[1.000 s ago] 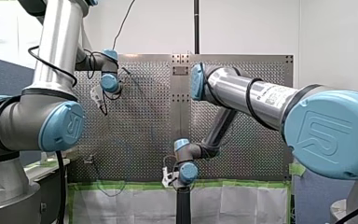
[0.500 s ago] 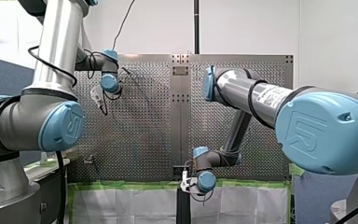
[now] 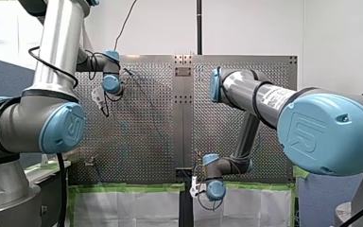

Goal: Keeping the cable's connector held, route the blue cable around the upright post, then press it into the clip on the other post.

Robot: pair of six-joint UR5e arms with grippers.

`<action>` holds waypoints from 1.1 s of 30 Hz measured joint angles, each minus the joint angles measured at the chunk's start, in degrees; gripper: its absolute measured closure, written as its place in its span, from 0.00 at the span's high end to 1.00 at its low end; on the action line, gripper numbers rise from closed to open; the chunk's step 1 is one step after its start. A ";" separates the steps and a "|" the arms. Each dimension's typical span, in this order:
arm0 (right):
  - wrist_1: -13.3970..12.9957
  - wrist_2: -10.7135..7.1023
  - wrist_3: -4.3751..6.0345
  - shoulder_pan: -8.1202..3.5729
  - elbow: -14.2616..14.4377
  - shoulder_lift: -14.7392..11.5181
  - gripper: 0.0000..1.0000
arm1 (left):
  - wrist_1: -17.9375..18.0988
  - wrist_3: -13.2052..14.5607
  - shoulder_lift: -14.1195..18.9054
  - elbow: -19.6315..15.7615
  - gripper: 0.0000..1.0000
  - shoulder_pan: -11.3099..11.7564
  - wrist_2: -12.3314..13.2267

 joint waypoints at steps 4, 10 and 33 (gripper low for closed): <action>-2.32 0.41 -1.32 -0.01 1.96 -0.92 0.00 | -0.02 0.00 0.00 0.00 1.00 0.00 -0.08; -5.80 1.70 -2.89 -0.03 4.84 -3.77 0.00 | -0.07 0.00 0.00 0.00 1.00 -0.01 -0.15; -18.71 5.96 -2.79 -0.02 10.23 -8.51 0.00 | -5.85 -4.50 0.05 0.00 1.00 -1.29 -0.13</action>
